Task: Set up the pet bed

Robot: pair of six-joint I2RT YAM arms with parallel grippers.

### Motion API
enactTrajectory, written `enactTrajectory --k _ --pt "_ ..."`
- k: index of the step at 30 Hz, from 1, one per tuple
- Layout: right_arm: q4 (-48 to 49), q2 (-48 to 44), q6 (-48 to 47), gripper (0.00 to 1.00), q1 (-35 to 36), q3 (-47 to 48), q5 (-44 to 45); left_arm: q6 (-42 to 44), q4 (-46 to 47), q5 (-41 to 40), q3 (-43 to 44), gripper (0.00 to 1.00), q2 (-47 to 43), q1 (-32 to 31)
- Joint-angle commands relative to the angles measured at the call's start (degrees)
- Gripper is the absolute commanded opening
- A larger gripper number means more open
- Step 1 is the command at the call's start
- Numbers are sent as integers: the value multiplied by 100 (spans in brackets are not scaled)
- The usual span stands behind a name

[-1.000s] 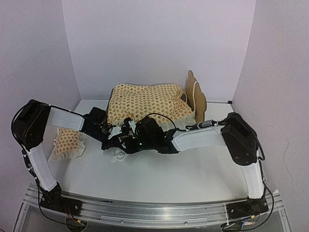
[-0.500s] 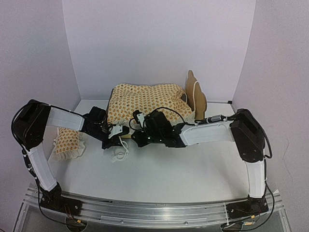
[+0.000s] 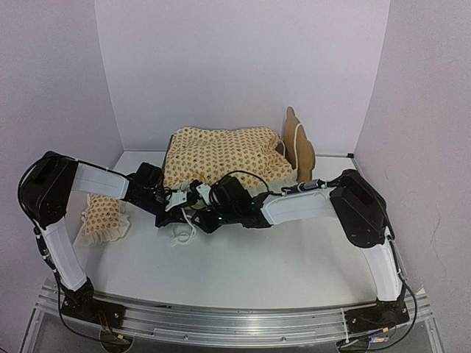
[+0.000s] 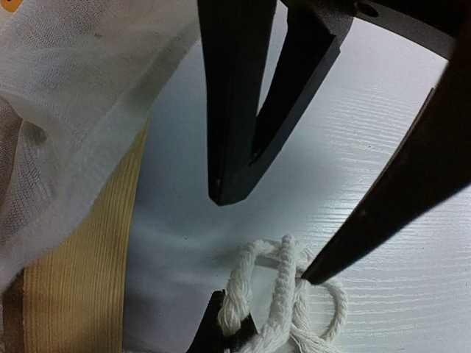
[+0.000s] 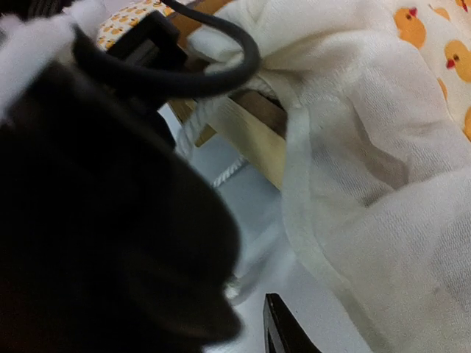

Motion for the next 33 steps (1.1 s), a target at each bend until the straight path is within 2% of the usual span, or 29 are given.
enactTrajectory --k 1,15,21,23,27,33 --pt "149 242 -165 33 24 347 -258 48 52 -5 113 0 51 15" --pt "-22 672 -359 33 22 723 -64 20 50 11 200 0 90 9" --pt "6 691 -361 33 20 529 -156 -12 56 7 202 0 76 17" --pt "211 672 -312 32 17 405 -278 -70 66 30 223 0 80 17" --pt "1308 467 -67 33 -18 -231 -357 -198 12 161 284 0 80 17" --pt "1682 488 68 32 -68 -357 -368 -160 -27 228 287 0 90 18"
